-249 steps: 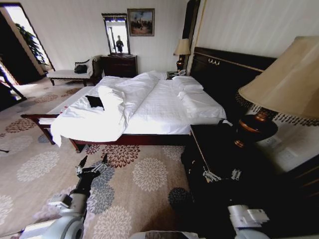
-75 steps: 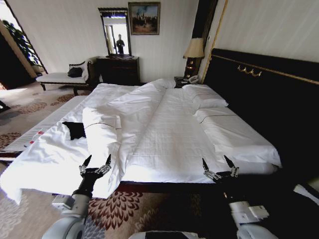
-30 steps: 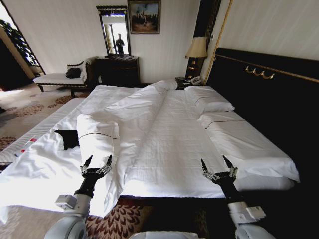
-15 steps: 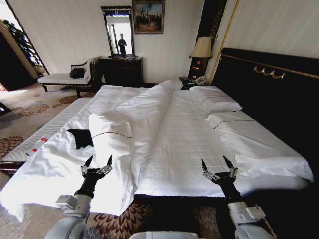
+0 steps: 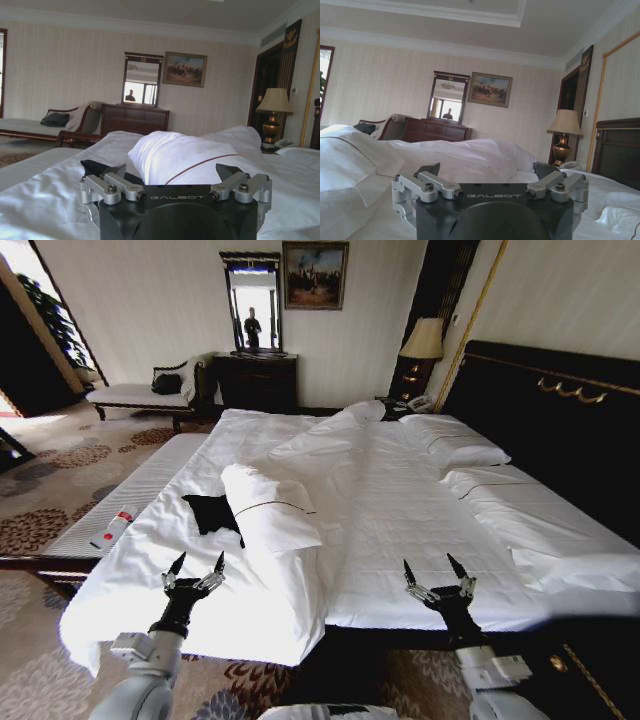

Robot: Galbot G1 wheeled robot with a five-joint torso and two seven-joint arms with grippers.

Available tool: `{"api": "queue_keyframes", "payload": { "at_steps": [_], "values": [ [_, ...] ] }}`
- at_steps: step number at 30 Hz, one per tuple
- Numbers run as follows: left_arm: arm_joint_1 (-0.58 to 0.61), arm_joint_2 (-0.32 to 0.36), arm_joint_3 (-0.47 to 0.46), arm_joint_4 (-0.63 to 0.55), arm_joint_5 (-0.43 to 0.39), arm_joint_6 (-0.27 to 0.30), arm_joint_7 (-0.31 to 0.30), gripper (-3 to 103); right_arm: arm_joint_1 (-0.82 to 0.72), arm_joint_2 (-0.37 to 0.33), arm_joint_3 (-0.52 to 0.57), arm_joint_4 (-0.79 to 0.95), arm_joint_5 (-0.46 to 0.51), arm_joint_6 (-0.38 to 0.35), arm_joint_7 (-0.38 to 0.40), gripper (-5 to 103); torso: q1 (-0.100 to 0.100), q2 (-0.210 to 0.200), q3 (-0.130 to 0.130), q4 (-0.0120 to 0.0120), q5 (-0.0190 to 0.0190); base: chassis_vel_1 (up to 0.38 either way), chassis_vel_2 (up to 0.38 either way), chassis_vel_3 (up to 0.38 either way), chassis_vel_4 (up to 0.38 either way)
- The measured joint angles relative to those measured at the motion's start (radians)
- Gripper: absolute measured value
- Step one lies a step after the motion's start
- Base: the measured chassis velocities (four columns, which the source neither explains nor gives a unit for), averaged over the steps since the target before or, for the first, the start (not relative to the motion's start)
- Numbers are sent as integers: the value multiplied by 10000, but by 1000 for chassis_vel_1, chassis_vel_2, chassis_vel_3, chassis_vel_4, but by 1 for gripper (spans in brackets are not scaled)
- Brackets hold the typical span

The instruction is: Fold the clothes on the bed.

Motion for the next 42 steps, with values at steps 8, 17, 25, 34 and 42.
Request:
{"api": "queue_keyframes", "payload": {
  "at_steps": [8,17,25,34,42],
  "values": [
    [2,11,14,-2,0,-10,14,100,15,63,30,-25,-192,22,-39,100,2,-2,2,-1,9,-36,-39,19,30],
    [30,3,-5,-47,-1,-17,14,100,49,70,-15,-50,-187,18,-9,100,1,-1,2,0,3,5,12,0,0],
    [73,-1,-27,-109,16,-39,14,100,75,33,-58,-93,-182,1,71,100,2,-2,2,-1,9,37,34,-36,-35],
    [119,19,-42,-136,32,-49,12,100,100,40,-96,-143,-221,-20,65,100,1,-1,1,0,3,51,46,-40,-49],
    [149,17,-32,-137,87,-86,21,100,145,60,-104,-201,-248,-39,101,100,2,-1,2,-1,8,13,17,-14,-27]
  ]
}}
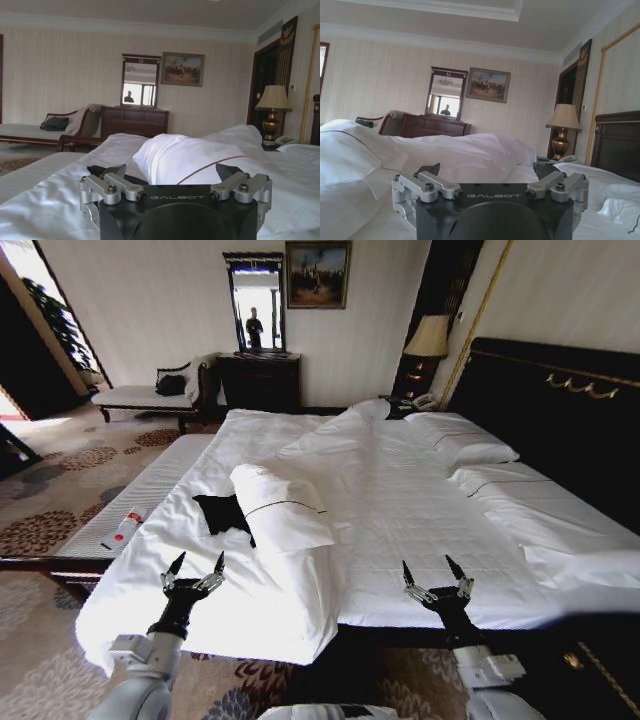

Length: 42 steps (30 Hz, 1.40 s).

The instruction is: Fold the clothes on the bed.

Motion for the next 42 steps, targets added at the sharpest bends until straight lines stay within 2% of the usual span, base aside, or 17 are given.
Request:
{"api": "queue_keyframes", "payload": {
  "at_steps": [13,17,25,34,37,40,42],
  "values": [
    [-30,-19,9,76,25,-34,10,100,113,27,-24,-146,-51,50,-29,100,0,1,-1,1,-9,99,118,-84,-121],
    [-52,-43,27,100,29,-52,24,100,182,74,114,-260,-140,266,-272,100,-1,0,0,0,6,-14,0,4,2],
    [-50,-64,44,115,47,-86,33,100,170,109,140,-275,-135,334,-300,100,-2,1,0,1,-3,-55,34,65,-46],
    [-35,-86,34,94,85,-123,36,100,129,106,-79,-157,-140,329,31,100,3,-1,1,1,-6,-47,200,47,-199],
    [-65,-84,-76,-5,18,-150,6,100,173,59,-229,-96,-24,297,422,100,11,-3,3,1,-8,-11,98,15,-76],
    [-93,-74,-207,-128,-90,-152,-25,100,236,-91,-233,-96,219,288,540,100,5,-2,2,0,-3,-1,41,-7,-9],
    [-122,-53,-333,-243,-181,-143,-50,100,320,-319,-229,-76,828,201,615,100,-3,0,-2,-1,3,0,0,0,0]
  ]
}}
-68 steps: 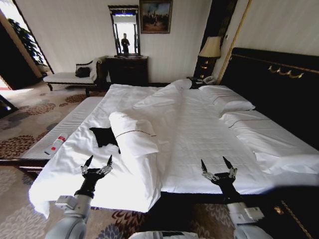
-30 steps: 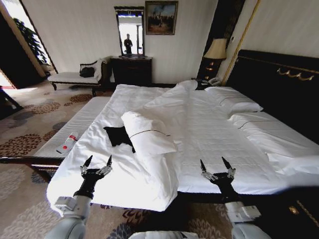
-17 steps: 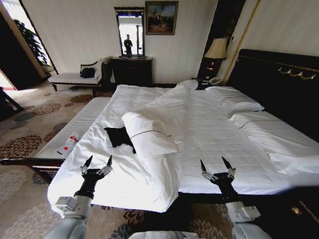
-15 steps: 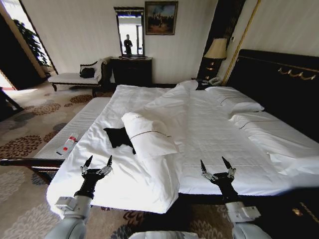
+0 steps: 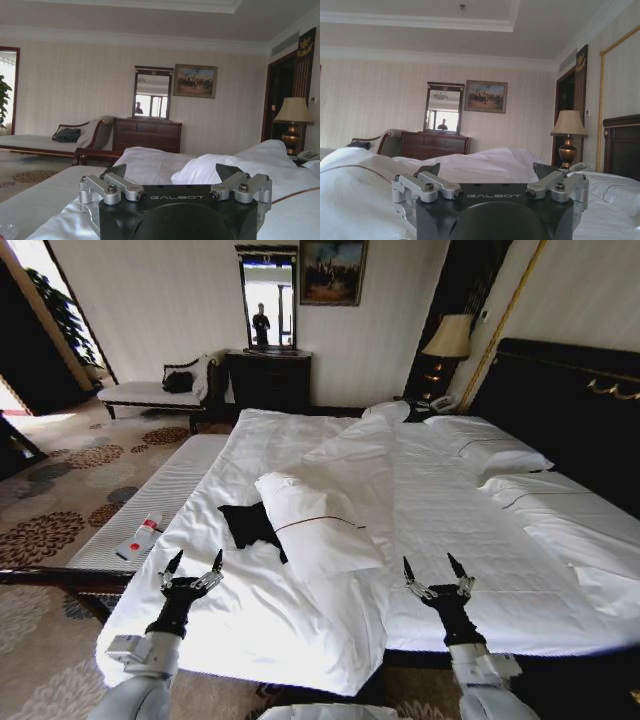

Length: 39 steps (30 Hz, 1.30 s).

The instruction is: Fold the clothes on the bed.

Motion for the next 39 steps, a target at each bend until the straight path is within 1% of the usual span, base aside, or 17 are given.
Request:
{"api": "queue_keyframes", "payload": {
  "at_steps": [2,3,5,6,7,8,9,12,13,18,19,23,27,28,29,34,39],
  "values": [
    [-10,26,-174,-145,-88,51,-26,100,193,-492,-67,234,1996,-613,278,100,-4,4,-1,1,-3,0,-61,-1,52],
    [-10,26,-174,-145,-88,51,-26,100,193,-492,-67,234,1996,-613,278,100,-4,4,-1,1,-3,0,-61,-5,50],
    [33,-3,-262,-225,-92,67,-35,100,571,-1005,-226,617,4364,-1838,1080,100,-4,4,-1,-2,-2,-3,-16,-2,25],
    [56,-23,-272,-237,-85,68,-37,100,738,-1174,-250,737,5086,-2245,1350,100,-3,4,-1,-1,-2,0,0,0,0],
    [144,-93,-289,-282,-24,70,-41,100,1240,-1691,-280,890,6965,-3127,1957,100,-1,3,1,2,-6,0,0,0,0],
    [144,-93,-289,-282,-24,70,-41,100,1240,-1691,-280,890,6965,-3127,1957,100,-1,3,1,2,-6,0,0,0,0],
    [210,-148,-294,-310,44,69,-45,100,1575,-2102,-319,878,7887,-3532,2219,100,2,1,2,1,-4,0,0,0,0],
    [428,-319,-330,-443,249,62,-53,100,2640,-3456,-657,450,9739,-4413,2803,100,4,-1,3,3,-4,0,0,0,0],
    [428,-319,-330,-443,249,62,-53,100,2640,-3456,-657,450,9739,-4413,2803,100,4,-1,3,3,-4,0,0,0,0],
    [752,-626,-432,-602,679,-28,-17,100,5107,-4667,-1549,-836,12570,-5543,3678,100,2,1,2,-1,-3,0,0,0,0],
    [752,-626,-432,-602,679,-28,-17,100,5107,-4667,-1549,-836,12570,-5543,3678,100,2,1,2,-1,-3,0,0,0,0],
    [940,-962,-404,-531,1036,-119,-1,100,7728,-4990,-2827,-2613,13775,-6077,3748,100,4,0,4,6,-6,0,0,0,0],
    [1087,-1100,-384,-699,860,-65,-29,100,8891,-5014,-3731,-3426,13867,-6487,3828,100,5,-2,4,5,-4,0,0,0,0],
    [1197,-1172,-409,-919,639,55,-73,100,9595,-4976,-4395,-3808,13959,-6781,3857,100,5,-2,4,0,-3,0,0,0,0],
    [1197,-1172,-409,-919,639,55,-73,100,9595,-4976,-4395,-3808,13959,-6781,3857,100,5,-2,4,0,-3,0,0,0,0],
    [1405,-1306,-648,-1246,504,140,-128,100,11304,-4465,-6061,-4448,14035,-7226,3883,100,3,-1,2,4,-6,0,0,0,0],
    [1531,-1403,-745,-1259,500,143,-157,100,12090,-3880,-6916,-4969,14030,-7602,4331,100,5,-1,3,4,-7,0,0,0,0]
  ]
}}
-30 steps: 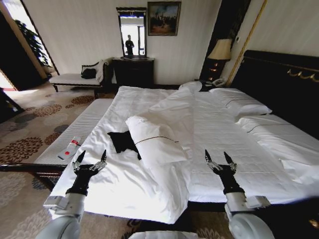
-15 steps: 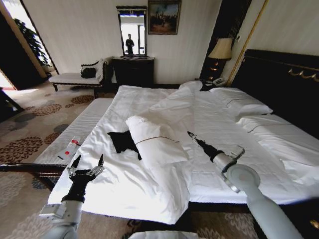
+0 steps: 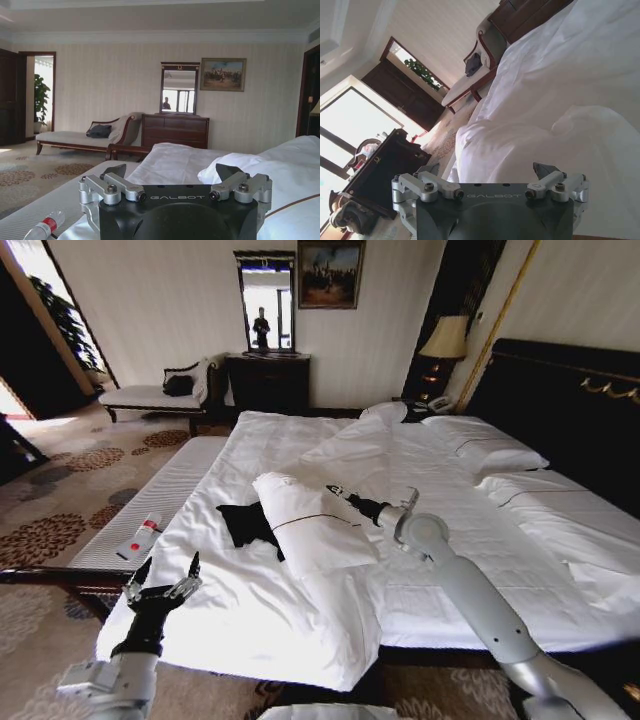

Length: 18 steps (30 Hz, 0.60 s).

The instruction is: Fold the clothes on the bed.

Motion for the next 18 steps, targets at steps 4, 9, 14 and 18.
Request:
{"api": "queue_keyframes", "payload": {
  "at_steps": [4,9,14,18],
  "values": [
    [32,-28,-20,0,13,0,-13,100,289,272,-290,-362,-36,-189,305,100,0,0,0,-4,0,0,0,0,0],
    [85,-100,-30,0,76,0,-21,100,609,633,-479,-926,-143,-319,569,100,-2,1,-1,-4,1,0,0,0,0],
    [105,-188,-30,0,190,-14,-23,100,790,1003,-654,-1117,-142,-401,629,100,-1,1,-1,-7,1,0,0,0,0],
    [124,-291,-4,2,393,-65,-23,100,1037,1652,-935,-1464,-317,-403,609,100,-3,2,-2,0,1,0,0,0,0]
  ]
}}
